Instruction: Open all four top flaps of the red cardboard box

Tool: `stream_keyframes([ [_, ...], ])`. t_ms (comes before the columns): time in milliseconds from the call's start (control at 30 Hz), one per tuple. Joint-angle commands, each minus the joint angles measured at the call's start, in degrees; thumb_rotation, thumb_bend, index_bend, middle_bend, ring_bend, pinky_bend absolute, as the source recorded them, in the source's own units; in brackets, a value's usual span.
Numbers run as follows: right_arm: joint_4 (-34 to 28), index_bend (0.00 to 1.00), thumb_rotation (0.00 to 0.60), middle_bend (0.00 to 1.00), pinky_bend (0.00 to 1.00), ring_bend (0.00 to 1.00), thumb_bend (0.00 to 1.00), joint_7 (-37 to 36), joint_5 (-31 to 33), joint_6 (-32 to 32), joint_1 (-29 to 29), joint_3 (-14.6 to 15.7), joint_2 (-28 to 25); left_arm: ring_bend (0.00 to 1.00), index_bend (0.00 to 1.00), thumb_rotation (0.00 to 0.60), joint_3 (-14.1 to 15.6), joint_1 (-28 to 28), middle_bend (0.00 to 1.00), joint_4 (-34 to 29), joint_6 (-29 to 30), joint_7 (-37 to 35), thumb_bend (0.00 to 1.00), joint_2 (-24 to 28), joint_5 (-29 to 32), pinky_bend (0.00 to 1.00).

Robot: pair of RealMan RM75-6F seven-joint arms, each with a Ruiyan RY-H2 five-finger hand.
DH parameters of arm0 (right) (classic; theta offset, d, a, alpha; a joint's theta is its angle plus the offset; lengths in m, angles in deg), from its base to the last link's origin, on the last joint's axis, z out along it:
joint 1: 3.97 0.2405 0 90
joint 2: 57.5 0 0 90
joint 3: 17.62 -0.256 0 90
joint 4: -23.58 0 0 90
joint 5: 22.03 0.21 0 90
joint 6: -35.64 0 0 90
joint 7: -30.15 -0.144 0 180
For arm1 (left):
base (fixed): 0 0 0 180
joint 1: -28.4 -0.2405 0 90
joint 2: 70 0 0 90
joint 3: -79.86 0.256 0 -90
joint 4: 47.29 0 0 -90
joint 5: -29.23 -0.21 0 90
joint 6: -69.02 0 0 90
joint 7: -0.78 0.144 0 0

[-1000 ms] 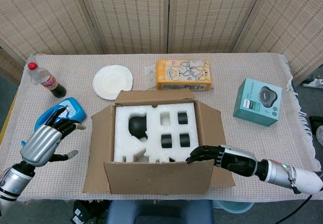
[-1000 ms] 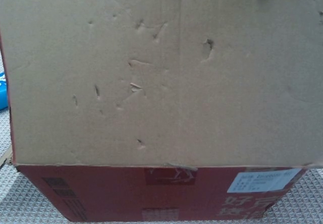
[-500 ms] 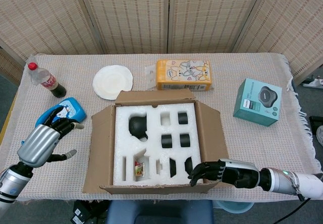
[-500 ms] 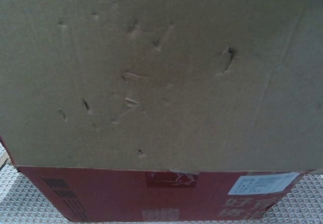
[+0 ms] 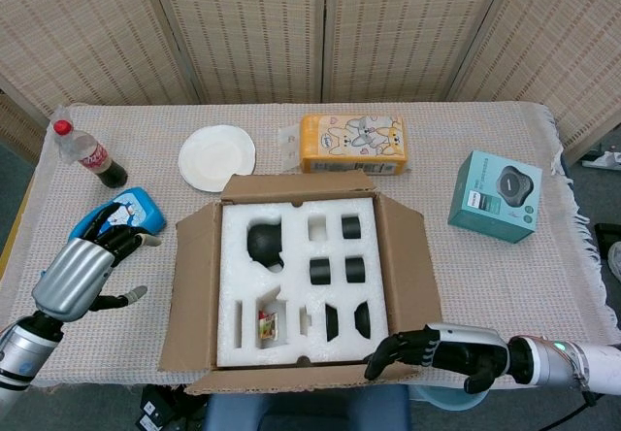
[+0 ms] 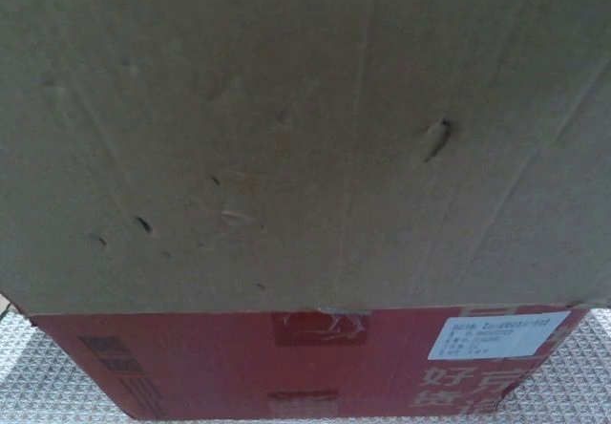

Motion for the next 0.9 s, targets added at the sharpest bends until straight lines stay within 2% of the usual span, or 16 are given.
stream_keyframes([
  [33,-0.5,0.18,0.328,0.21,0.00,0.17,0.04,1.2,-1.1,-1.1,-0.1,1.0,-0.5,0.30,0.32,0.600,-0.1,0.0,0.32,-0.1,-0.1,0.2,0.23,-0.1,0.0,0.00],
  [167,-1.0,0.18,0.329,0.20,0.00,0.16,0.04,3.7,-1.8,-2.8,-0.9,2.5,-1.8,0.30,0.32,0.600,0.0,0.2,0.32,-0.3,-0.7,0.8,0.23,-0.2,0.3,0.00],
  [433,-0.8,0.18,0.328,0.20,0.00,0.16,0.04,3.3,-1.2,-4.5,-1.3,4.5,-2.0,0.30,0.32,0.600,-0.5,0.8,0.32,-0.6,-1.5,1.6,0.23,-0.7,0.9,0.00],
  [667,0.4,0.18,0.329,0.20,0.00,0.16,0.04,4.5,3.7,-6.1,-2.9,4.7,-3.7,0.30,0.32,0.600,-0.8,1.0,0.32,-0.3,-2.1,1.7,0.23,-0.9,2.4,0.00],
  [767,0.5,0.18,0.328,0.20,0.00,0.16,0.04,8.9,6.7,-3.7,-3.9,4.2,-4.6,0.30,0.32,0.600,-0.8,1.0,0.32,-0.2,-2.1,1.9,0.23,-1.3,2.9,0.00],
  [900,-1.6,0.18,0.334,0.19,0.00,0.16,0.04,21.7,11.3,2.7,-5.8,3.1,-6.3,0.30,0.31,0.600,-1.2,1.0,0.32,1.2,-2.2,2.0,0.23,-2.3,4.8,0.00],
])
